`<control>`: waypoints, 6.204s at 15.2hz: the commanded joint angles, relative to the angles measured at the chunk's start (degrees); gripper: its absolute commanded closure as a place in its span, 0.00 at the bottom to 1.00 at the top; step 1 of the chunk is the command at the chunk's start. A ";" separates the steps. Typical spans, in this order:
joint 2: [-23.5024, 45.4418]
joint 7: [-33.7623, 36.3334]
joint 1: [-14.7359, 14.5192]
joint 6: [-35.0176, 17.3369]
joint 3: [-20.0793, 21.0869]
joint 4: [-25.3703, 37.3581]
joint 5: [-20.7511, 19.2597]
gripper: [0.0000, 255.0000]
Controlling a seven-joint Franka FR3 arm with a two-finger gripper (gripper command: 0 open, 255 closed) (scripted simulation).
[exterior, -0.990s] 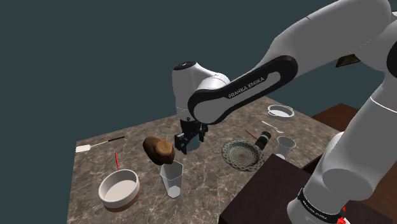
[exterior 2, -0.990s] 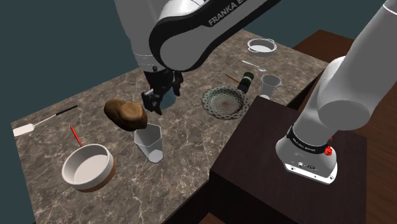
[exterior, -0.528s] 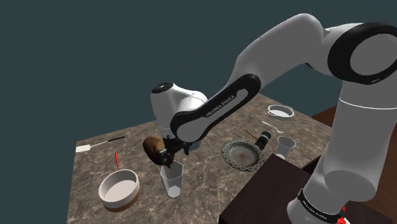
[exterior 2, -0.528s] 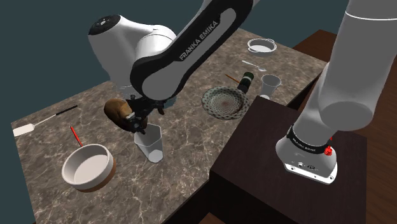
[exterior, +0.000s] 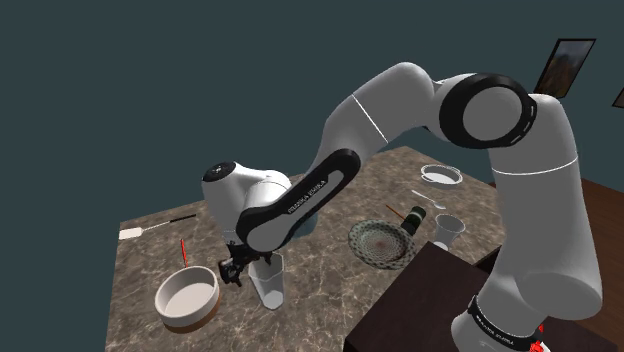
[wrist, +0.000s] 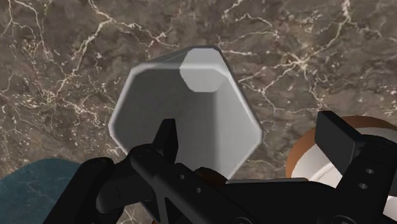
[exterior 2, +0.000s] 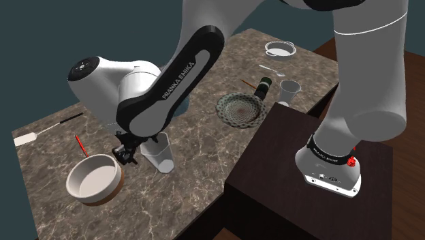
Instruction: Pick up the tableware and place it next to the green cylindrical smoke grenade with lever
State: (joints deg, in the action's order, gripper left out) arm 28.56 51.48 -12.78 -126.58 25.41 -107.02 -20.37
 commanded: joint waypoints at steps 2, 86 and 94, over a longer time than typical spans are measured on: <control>2.06 0.90 -0.56 -1.60 -0.75 0.06 -1.12 0.00; -45.87 -28.96 11.96 15.22 -5.08 -24.15 20.74 1.00; -58.48 -39.90 14.30 15.43 -13.18 -35.86 20.27 1.00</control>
State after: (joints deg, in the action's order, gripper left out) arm -28.24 13.47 1.01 -111.09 13.64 -141.26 0.27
